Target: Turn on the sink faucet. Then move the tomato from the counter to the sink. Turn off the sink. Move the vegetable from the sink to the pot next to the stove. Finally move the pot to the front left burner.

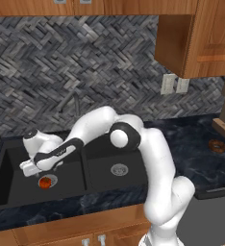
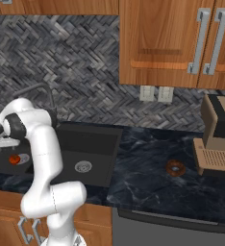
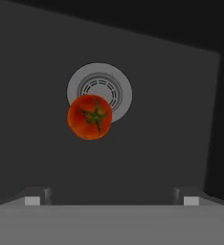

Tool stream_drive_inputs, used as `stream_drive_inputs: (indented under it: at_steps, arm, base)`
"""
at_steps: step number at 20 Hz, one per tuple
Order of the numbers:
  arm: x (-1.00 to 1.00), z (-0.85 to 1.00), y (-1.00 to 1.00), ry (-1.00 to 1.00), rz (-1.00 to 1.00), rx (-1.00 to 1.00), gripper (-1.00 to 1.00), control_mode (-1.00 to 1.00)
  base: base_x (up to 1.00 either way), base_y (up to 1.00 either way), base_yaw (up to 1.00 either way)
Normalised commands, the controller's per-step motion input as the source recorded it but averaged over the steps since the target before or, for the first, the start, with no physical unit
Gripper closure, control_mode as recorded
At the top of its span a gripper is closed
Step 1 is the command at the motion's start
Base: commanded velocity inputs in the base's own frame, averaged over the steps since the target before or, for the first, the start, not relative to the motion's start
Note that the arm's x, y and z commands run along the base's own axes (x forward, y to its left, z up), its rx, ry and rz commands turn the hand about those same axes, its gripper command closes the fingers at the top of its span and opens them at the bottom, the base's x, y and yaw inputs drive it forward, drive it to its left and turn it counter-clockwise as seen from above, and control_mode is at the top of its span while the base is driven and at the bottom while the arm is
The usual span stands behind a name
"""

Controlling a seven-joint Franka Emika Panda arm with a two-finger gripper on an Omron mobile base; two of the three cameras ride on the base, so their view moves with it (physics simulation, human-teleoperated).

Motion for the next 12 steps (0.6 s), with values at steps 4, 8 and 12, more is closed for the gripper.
stream_drive_inputs:
  at_steps: [4, 8, 12]
  arm:
    - [0.15, -0.31, 0.05, 0.07, 0.00, 0.00, -1.00, -1.00]
    - [0.26, -0.26, 0.08, 0.02, 0.00, 0.00, -1.00, -1.00]
    - [0.31, -0.24, 0.10, 0.02, 0.00, 0.00, -1.00, -1.00]
  base:
    - [0.00, 0.00, 0.00]
    - [0.00, 0.00, 0.00]
    - [0.00, 0.00, 0.00]
